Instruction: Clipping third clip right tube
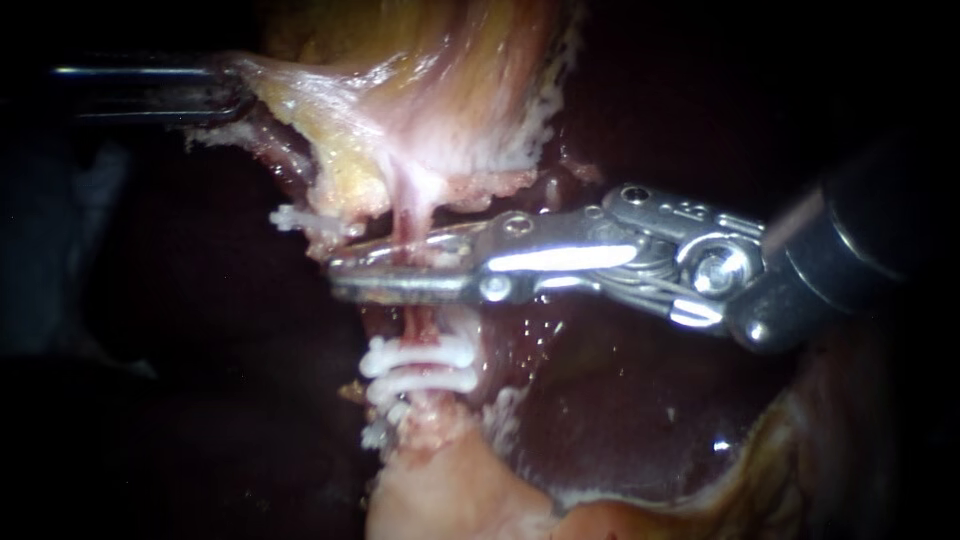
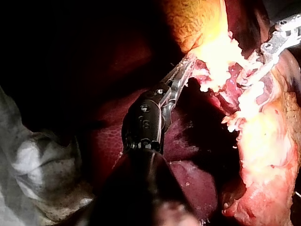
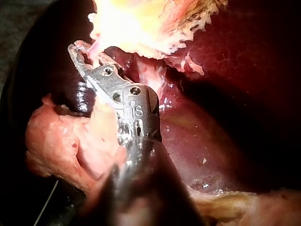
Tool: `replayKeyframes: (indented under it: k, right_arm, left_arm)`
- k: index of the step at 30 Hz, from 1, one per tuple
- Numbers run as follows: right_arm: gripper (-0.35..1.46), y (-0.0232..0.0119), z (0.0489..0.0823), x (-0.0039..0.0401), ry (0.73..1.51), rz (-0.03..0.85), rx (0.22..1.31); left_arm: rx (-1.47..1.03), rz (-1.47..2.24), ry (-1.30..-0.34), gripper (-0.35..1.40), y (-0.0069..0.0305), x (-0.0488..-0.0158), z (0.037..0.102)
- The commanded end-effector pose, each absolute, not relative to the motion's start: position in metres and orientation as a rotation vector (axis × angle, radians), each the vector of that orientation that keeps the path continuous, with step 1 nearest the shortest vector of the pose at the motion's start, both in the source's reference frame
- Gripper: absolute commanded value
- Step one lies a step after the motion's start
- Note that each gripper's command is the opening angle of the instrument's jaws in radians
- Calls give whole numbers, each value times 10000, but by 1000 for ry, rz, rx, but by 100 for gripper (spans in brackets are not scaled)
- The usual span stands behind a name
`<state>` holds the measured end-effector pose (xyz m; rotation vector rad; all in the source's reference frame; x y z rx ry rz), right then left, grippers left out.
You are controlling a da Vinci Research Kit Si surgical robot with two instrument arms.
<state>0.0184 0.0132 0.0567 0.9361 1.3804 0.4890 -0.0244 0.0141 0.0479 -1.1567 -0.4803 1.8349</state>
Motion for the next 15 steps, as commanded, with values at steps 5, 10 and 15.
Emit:
replayKeyframes:
  k: [5, 10, 15]
  right_arm:
    - [-35, 130, 568, 183, 1378, 490, 941]
    - [-35, 130, 569, 183, 1378, 490, 940]
    - [-35, 130, 570, 182, 1378, 490, 940]
  left_arm:
    - [-1157, 1835, -480, -35, 141, -244, 479]
    - [-1157, 1835, -480, -35, 141, -244, 479]
    - [-1157, 1835, -480, -35, 141, -244, 479]
